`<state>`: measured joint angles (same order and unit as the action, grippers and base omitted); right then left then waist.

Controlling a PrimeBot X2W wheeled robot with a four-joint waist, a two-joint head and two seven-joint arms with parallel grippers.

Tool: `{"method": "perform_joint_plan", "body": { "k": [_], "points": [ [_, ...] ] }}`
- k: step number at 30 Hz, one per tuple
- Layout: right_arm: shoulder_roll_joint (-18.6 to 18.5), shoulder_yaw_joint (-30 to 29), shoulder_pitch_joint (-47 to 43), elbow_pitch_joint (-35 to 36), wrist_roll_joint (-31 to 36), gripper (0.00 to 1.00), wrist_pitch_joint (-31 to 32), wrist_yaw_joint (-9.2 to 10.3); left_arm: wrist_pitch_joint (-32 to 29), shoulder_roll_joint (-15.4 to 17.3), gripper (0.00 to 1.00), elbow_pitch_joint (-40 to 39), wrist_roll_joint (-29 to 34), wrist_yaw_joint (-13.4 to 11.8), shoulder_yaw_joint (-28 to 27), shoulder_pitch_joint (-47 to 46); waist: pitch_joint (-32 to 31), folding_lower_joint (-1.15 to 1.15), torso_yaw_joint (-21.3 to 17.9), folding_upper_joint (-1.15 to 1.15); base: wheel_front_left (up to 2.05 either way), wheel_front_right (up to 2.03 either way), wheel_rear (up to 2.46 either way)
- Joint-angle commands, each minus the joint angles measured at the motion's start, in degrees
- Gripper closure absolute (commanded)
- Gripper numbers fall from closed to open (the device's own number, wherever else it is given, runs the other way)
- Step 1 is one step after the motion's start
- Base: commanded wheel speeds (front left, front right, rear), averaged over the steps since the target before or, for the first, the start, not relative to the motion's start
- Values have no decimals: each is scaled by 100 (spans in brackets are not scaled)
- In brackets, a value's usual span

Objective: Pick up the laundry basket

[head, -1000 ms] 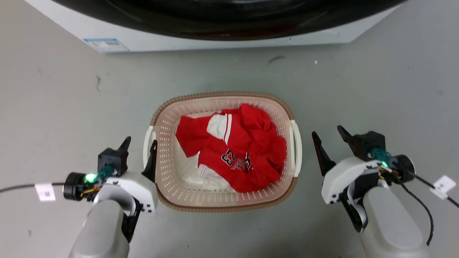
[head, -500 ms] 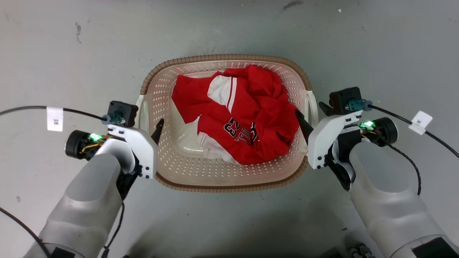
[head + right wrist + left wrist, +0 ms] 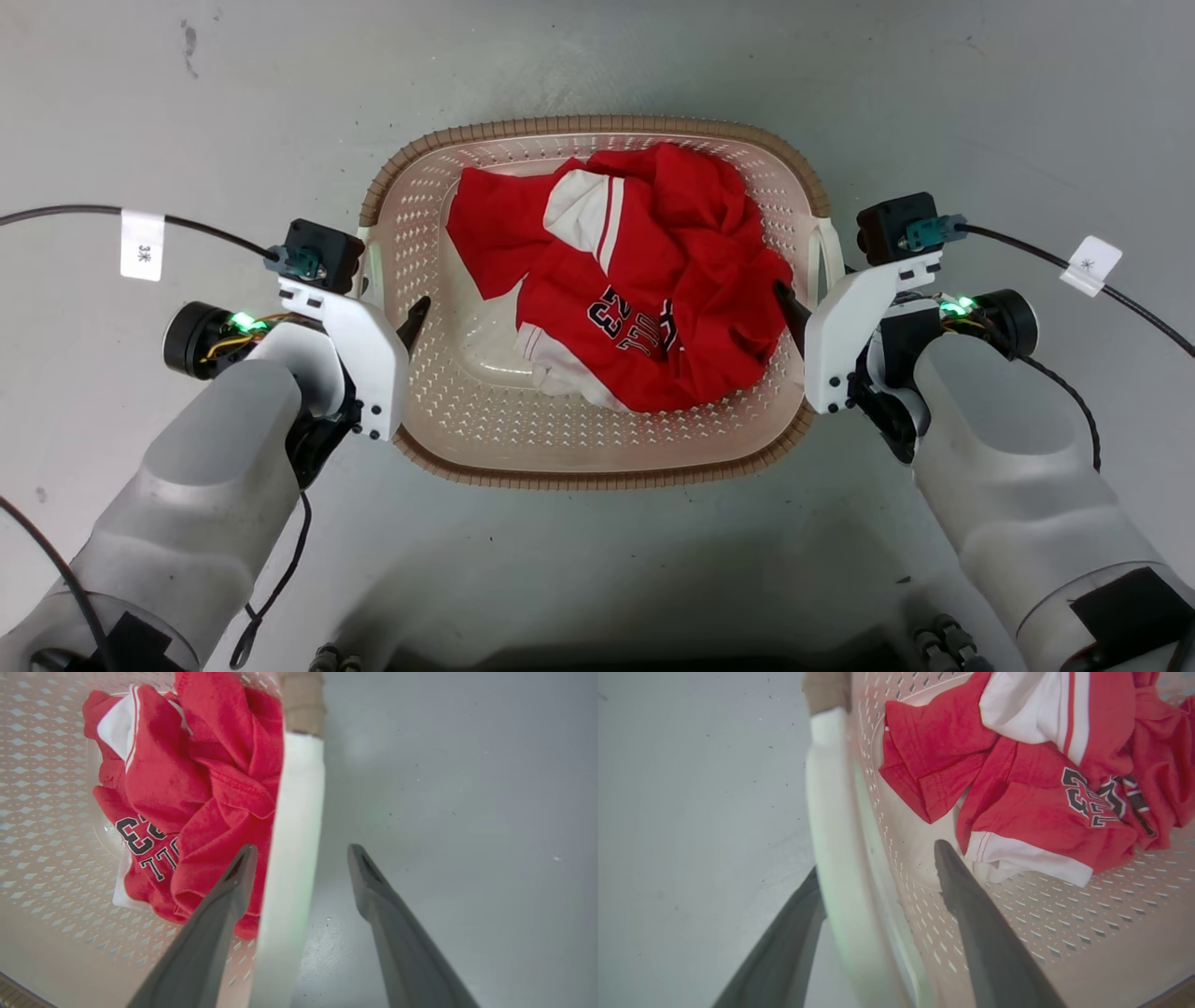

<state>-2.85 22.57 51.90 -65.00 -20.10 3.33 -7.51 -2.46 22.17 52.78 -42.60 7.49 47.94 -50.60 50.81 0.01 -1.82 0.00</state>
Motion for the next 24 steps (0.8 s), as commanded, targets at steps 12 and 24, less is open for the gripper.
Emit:
{"method": "perform_joint_plan", "body": {
  "k": [12,24],
  "points": [
    [-4,509,201,-204,-502,100,16,4,-51,89,100,-138,-834,-6,807,-192,45,-1,70,0,0,0,0],
    [-1,685,208,-695,-440,100,368,-7,-145,303,100,-455,-1707,8,1650,-93,-550,-1,68,0,0,0,0]
  ]
}}
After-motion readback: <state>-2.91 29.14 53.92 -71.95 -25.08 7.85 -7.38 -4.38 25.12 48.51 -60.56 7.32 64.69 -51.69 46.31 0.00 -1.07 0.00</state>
